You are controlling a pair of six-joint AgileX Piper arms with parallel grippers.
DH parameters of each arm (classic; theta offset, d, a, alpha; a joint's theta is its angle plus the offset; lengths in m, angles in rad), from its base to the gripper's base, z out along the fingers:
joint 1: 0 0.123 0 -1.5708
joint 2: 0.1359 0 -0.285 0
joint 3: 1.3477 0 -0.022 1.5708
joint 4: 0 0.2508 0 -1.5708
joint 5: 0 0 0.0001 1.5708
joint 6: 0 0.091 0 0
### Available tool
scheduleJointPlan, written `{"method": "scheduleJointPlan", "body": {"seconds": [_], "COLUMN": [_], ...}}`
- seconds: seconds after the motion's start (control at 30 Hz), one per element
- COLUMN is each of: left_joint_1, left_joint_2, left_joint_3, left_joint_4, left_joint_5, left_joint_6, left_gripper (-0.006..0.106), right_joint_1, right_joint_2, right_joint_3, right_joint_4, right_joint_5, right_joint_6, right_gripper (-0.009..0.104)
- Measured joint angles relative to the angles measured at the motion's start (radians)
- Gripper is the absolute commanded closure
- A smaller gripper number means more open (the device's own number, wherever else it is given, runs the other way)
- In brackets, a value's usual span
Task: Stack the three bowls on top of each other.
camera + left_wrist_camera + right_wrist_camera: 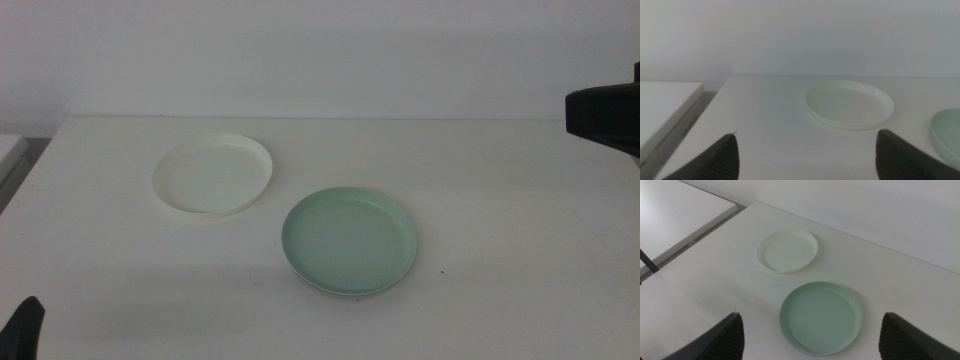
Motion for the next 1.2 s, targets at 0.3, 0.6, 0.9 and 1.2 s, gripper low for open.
{"method": "scheduleJointPlan", "body": {"seconds": [0.3,0.6,0.9,1.2], "left_joint_1": [0.000,0.000,-0.001,-0.001], "left_joint_2": [0.488,1.112,1.571,1.974], "left_joint_3": [-0.465,-0.925,-1.102,-1.523], "left_joint_4": [-0.039,-0.059,-0.189,-0.143], "left_joint_5": [0.330,0.678,0.492,0.508], "left_joint_6": [-0.033,-0.037,0.025,0.091], "left_gripper": [0.007,0.007,0.007,0.007], "right_joint_1": [0.000,0.000,0.000,0.000], "right_joint_2": [0.000,0.000,0.000,0.000], "right_joint_3": [0.000,0.000,0.000,0.000], "right_joint_4": [0.002,0.002,0.002,0.002], "right_joint_5": [0.000,0.000,0.000,0.000], "right_joint_6": [0.000,0.000,0.000,0.000], "right_gripper": [0.004,0.004,0.004,0.004]}}
